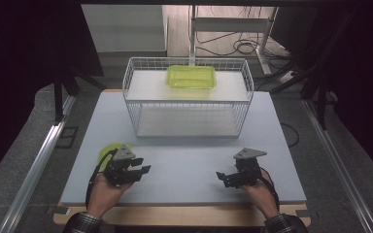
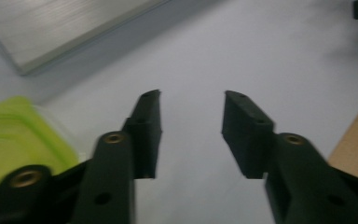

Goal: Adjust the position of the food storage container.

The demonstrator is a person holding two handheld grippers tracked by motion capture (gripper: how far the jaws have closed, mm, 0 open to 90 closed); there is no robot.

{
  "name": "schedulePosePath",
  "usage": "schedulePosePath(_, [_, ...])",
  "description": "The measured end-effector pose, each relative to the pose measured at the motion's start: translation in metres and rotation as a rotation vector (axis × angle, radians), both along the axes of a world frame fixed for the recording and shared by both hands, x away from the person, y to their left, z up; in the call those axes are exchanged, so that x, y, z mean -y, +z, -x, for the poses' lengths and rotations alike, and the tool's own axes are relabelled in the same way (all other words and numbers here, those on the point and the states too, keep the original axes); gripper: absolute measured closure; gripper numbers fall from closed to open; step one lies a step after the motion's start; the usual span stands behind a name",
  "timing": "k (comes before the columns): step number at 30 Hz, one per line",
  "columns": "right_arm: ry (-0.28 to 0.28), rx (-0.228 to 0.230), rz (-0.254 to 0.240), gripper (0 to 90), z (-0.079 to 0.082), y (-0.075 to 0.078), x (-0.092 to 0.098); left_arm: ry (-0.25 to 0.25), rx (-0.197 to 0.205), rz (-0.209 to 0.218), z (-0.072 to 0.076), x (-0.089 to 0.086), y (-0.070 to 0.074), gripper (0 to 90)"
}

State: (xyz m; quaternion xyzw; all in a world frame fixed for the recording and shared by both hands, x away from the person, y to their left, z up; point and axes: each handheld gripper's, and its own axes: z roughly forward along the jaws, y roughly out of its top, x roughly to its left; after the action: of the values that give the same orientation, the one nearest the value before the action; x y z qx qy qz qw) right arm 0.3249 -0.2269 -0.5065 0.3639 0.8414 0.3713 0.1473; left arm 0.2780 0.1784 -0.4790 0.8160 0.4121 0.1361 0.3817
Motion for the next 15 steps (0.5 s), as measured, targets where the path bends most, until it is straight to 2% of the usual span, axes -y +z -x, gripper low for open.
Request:
schedulePosePath(7, [-0.001, -0.002, 0.012, 2.2, -0.001, -0.002, 0.0, 0.087, 0.022, 0.0, -0.018, -0.029, 0.01, 88.2])
schedulePosePath(11, [0.003, -0.001, 0.018, 2.5, -0.001, -0.003, 0.0, 0.128, 0.012, 0.011, -0.024, -0.047, 0.011, 90.0])
schedulePosePath(15, [0.007, -0.004, 0.024, 2.7, -0.001, -0.003, 0.0, 0.197, 0.014, 0.007, -0.027, -0.067, 0.007, 90.0])
